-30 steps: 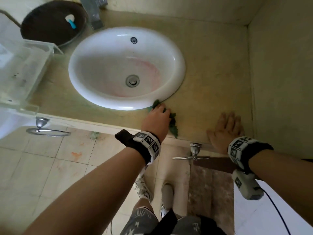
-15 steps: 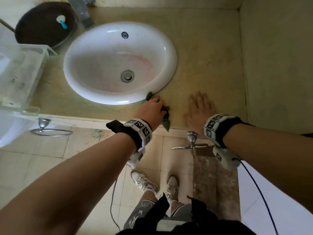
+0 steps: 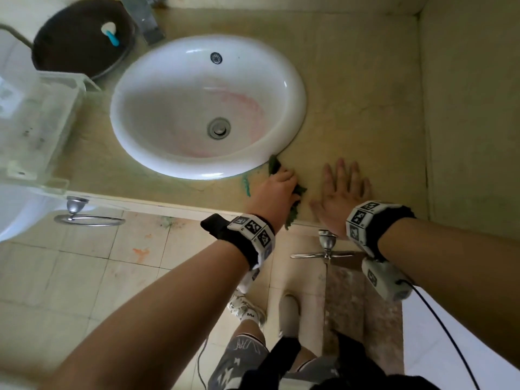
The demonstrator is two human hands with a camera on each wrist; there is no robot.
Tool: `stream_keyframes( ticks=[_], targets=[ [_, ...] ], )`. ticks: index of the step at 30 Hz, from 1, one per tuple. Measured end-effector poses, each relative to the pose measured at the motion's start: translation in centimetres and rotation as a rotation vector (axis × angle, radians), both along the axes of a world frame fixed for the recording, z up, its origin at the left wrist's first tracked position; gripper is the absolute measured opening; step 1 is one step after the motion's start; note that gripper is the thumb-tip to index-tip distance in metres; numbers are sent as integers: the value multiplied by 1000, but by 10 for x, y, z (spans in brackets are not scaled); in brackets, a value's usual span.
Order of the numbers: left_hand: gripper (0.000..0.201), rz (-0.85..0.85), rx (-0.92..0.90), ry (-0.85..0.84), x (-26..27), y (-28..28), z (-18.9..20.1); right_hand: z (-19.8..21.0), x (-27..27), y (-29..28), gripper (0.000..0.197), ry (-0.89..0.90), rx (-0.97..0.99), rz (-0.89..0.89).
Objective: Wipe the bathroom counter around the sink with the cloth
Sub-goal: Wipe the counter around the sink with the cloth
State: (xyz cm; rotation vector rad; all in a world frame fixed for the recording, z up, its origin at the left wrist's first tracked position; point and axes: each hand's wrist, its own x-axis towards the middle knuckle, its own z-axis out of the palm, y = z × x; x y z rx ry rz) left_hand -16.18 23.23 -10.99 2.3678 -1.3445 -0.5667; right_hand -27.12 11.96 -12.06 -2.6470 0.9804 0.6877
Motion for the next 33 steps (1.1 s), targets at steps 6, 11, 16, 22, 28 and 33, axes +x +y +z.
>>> stream_keyframes(
  ticks=[6,11,16,22,28,33],
  targets=[
    [35,155,74,-150,16,21,-1,4,0,-2,83,25,34,17],
    [24,256,80,-239,18,31,1,6,0,-3,83,34,50,21],
    [21,329,84,-267,28,56,-1,7,0,-2,82,42,51,22],
    [20,373,134,-262,29,98,6,8,1,0,82,44,50,15],
    [14,425,35,-183,30,126,30,9,0,-1,82,41,44,10],
    [31,510,-248,153,32,99,42,9,1,-1,83,42,53,-3]
  ],
)
